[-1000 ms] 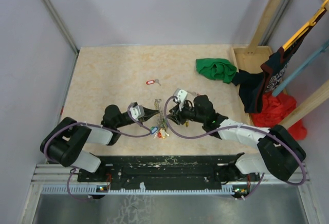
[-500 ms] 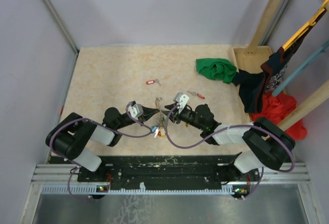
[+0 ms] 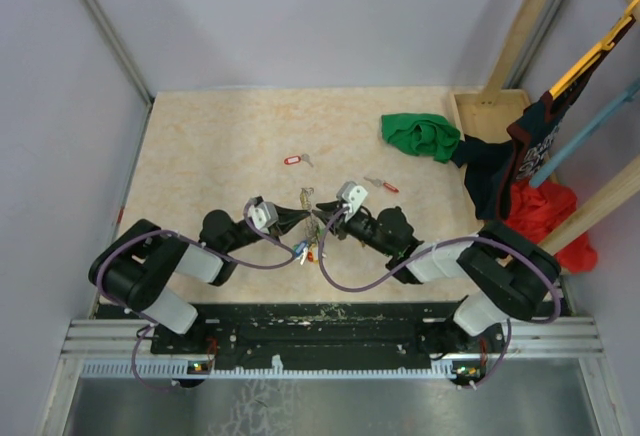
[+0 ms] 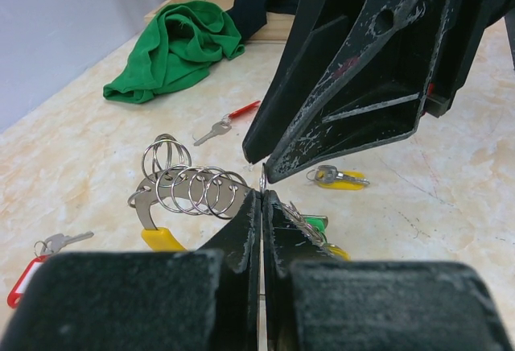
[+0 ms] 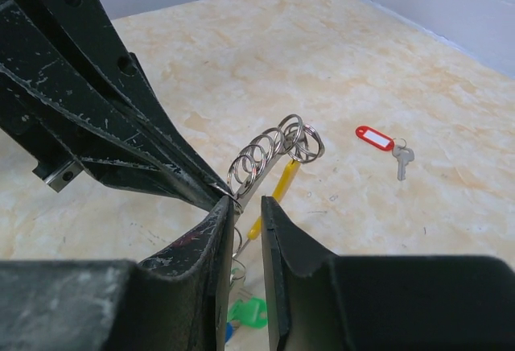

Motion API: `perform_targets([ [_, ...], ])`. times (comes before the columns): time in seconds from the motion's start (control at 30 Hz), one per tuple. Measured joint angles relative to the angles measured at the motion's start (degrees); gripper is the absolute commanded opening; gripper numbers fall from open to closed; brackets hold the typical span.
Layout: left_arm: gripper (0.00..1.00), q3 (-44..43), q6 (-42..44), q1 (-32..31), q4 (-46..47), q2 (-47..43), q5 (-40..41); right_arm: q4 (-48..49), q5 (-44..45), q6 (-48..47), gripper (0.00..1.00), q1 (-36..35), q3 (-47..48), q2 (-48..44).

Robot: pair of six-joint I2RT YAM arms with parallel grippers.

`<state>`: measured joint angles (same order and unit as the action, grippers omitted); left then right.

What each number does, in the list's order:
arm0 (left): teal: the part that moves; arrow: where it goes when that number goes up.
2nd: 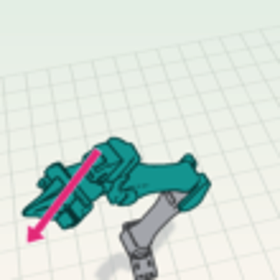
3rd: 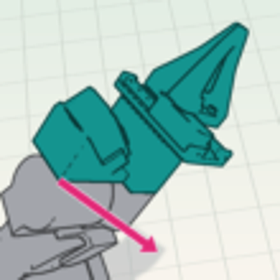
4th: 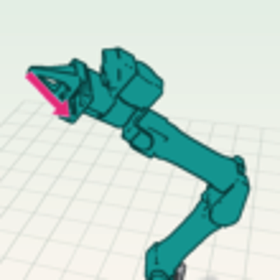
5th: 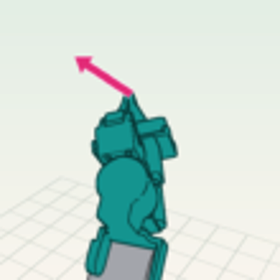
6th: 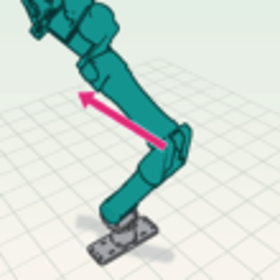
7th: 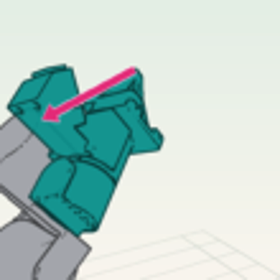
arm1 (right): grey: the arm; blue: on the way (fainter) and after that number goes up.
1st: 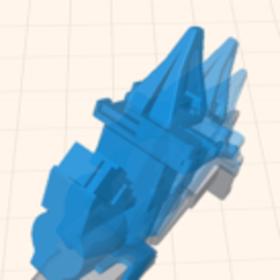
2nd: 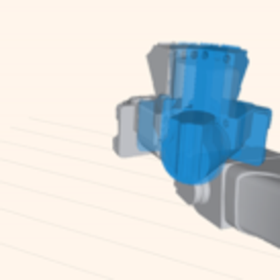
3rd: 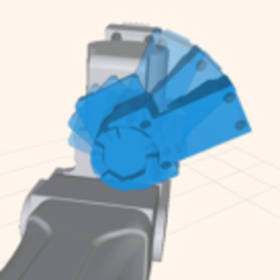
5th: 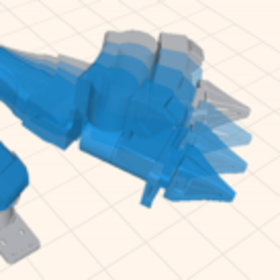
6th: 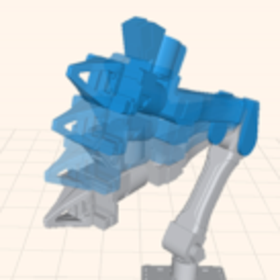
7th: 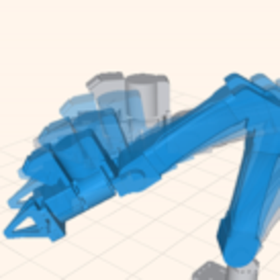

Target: Put the keys on the keyring

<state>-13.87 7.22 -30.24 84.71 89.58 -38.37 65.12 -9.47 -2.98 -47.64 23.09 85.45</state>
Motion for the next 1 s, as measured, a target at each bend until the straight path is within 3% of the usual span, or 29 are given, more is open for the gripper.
perform_targets([
  [0.43, 0.00, 0.2, -0.7, -0.3, 0.2, -0.1, 0.3, 7.5, 4.0, 0.2, 0.20, -1.6, -0.9, 4.7],
  [0.83, 0.01, 0.2, -1.0, -0.4, 0.6, -0.1, 1.1, 14.8, 4.9, 1.1, 0.01, -1.9, -1.3, 8.6],
  [1.0, 0.09, 0.2, -1.0, -0.5, 0.7, -0.2, 1.4, 14.9, 5.0, -0.3, 0.00, -1.9, -1.3, 8.7],
])
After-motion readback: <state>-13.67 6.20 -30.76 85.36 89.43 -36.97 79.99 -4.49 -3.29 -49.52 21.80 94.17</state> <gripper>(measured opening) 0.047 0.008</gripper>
